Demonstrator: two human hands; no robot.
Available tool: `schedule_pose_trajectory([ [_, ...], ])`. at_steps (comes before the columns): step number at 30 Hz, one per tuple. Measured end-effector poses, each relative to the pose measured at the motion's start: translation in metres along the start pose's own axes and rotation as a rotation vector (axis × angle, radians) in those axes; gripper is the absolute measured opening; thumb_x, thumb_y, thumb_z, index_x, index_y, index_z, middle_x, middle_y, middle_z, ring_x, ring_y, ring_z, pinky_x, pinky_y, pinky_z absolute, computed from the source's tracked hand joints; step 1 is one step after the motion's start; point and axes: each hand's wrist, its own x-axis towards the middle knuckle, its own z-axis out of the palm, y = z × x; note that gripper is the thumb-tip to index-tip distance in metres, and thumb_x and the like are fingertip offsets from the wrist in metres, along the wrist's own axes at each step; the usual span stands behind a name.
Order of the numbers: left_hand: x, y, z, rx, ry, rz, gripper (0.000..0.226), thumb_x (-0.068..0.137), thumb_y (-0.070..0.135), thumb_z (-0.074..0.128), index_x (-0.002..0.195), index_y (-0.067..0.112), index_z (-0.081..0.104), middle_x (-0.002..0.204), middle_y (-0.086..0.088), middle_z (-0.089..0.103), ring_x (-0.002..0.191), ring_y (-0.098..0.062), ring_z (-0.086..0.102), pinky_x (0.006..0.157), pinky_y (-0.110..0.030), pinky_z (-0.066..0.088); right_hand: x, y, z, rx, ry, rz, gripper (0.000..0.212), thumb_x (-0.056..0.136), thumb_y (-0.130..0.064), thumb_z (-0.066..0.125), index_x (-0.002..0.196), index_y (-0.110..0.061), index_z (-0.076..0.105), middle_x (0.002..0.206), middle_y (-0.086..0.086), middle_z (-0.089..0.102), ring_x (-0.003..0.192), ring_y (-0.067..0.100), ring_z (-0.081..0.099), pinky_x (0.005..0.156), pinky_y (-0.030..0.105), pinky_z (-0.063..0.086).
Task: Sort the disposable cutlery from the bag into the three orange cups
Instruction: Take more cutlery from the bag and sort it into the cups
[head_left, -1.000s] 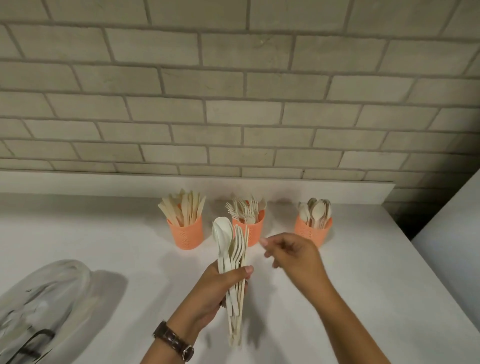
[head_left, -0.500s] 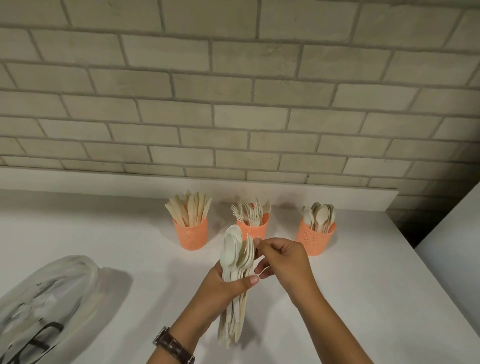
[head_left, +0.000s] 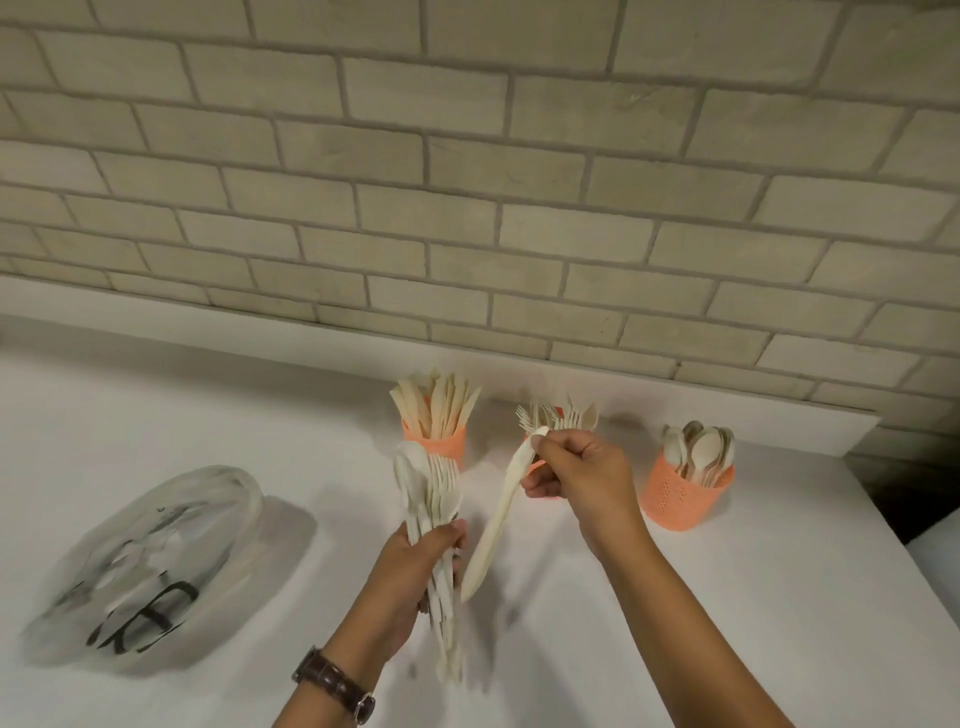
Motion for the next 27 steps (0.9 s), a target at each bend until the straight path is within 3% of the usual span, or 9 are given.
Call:
schedule_pose_trajectory([
  [3, 0.001, 0.002, -0.021, -0.131, 0.064, 0.023, 0.011, 0.079, 0.015, 0.067, 0.086, 0.011, 0.059, 0.062, -0.001, 0.054, 0.048, -0.012, 0.048, 0.056, -0.029, 0.036, 0.032, -0.011, 0.018, -0.045, 0.029, -0.123, 0.022, 0.086, -0.003, 0.059, 0.065, -0.009, 0.064, 0.051, 0.003, 0.063, 0.046, 0.015, 0.060, 0.049, 0.024, 0.052],
  [7, -0.005, 0.011, -0.038, -0.223, 0.003, 0.041, 0.036, 0.066, 0.014, 0.061, 0.101, 0.010, 0.056, 0.064, -0.001, 0.055, 0.050, -0.014, 0.046, 0.052, -0.026, 0.040, 0.074, -0.021, 0.056, -0.196, 0.065, -0.334, 0.024, 0.086, -0.011, 0.059, 0.063, -0.016, 0.060, 0.055, 0.002, 0.064, 0.057, 0.015, 0.063, 0.065, 0.029, 0.053],
  [10, -0.008, 0.014, -0.045, -0.287, -0.077, 0.033, 0.044, 0.067, 0.009, 0.058, 0.111, 0.006, 0.056, 0.070, -0.006, 0.057, 0.051, -0.015, 0.045, 0.050, -0.025, 0.042, 0.102, -0.011, 0.085, -0.301, 0.059, -0.428, 0.017, 0.087, -0.009, 0.058, 0.072, -0.006, 0.064, 0.065, 0.009, 0.067, 0.060, 0.007, 0.063, 0.065, 0.022, 0.049],
  [12, -0.010, 0.014, -0.047, -0.329, -0.127, 0.011, 0.045, 0.067, 0.006, 0.056, 0.111, 0.003, 0.059, 0.075, -0.008, 0.059, 0.052, -0.015, 0.045, 0.050, -0.025, 0.044, 0.117, 0.008, 0.097, -0.402, 0.030, -0.376, 0.012, 0.086, -0.008, 0.059, 0.085, 0.000, 0.068, 0.082, 0.017, 0.071, 0.078, 0.026, 0.068, 0.076, 0.031, 0.053],
  [14, -0.011, 0.013, -0.047, -0.369, -0.150, -0.005, 0.043, 0.065, 0.004, 0.054, 0.107, 0.001, 0.063, 0.078, -0.011, 0.062, 0.051, -0.015, 0.046, 0.049, -0.026, 0.045, 0.119, 0.022, 0.101, -0.442, -0.011, -0.253, 0.023, 0.084, -0.004, 0.060, 0.105, 0.001, 0.066, 0.101, 0.019, 0.069, 0.091, 0.034, 0.066, 0.087, 0.040, 0.052],
  [17, -0.010, 0.011, -0.045, -0.391, -0.177, -0.013, 0.041, 0.064, 0.002, 0.054, 0.101, -0.003, 0.070, 0.082, -0.011, 0.061, 0.051, -0.015, 0.046, 0.050, -0.026, 0.045, 0.104, 0.023, 0.095, -0.406, 0.030, -0.278, 0.035, 0.084, -0.005, 0.062, 0.118, -0.004, 0.060, 0.107, 0.010, 0.067, 0.075, 0.023, 0.062, 0.079, 0.030, 0.051],
  [21, -0.007, 0.014, -0.031, -0.320, -0.212, -0.007, 0.044, 0.063, 0.003, 0.054, 0.104, -0.007, 0.066, 0.080, -0.010, 0.058, 0.053, -0.016, 0.048, 0.052, -0.026, 0.045, 0.051, 0.013, 0.069, -0.267, -0.054, -0.324, 0.009, 0.087, -0.009, 0.062, 0.093, -0.015, 0.067, 0.081, 0.001, 0.068, 0.062, 0.011, 0.063, 0.064, 0.025, 0.053],
  [24, -0.005, 0.018, -0.015, -0.246, -0.256, 0.007, 0.047, 0.064, 0.003, 0.054, 0.109, -0.007, 0.063, 0.076, -0.009, 0.056, 0.054, -0.017, 0.048, 0.053, -0.026, 0.046, 0.007, 0.016, 0.042, -0.216, -0.149, -0.205, 0.011, 0.086, -0.011, 0.065, 0.075, -0.015, 0.067, 0.073, -0.001, 0.069, 0.057, 0.009, 0.065, 0.060, 0.025, 0.055],
  [27, -0.004, 0.021, 0.003, -0.136, -0.287, 0.026, 0.045, 0.066, 0.005, 0.054, 0.109, -0.004, 0.064, 0.073, -0.007, 0.055, 0.055, -0.017, 0.048, 0.056, -0.026, 0.044, -0.022, 0.014, 0.019, -0.172, -0.105, -0.163, 0.006, 0.080, -0.012, 0.071, 0.074, -0.013, 0.071, 0.069, -0.003, 0.071, 0.061, 0.015, 0.068, 0.061, 0.022, 0.055],
])
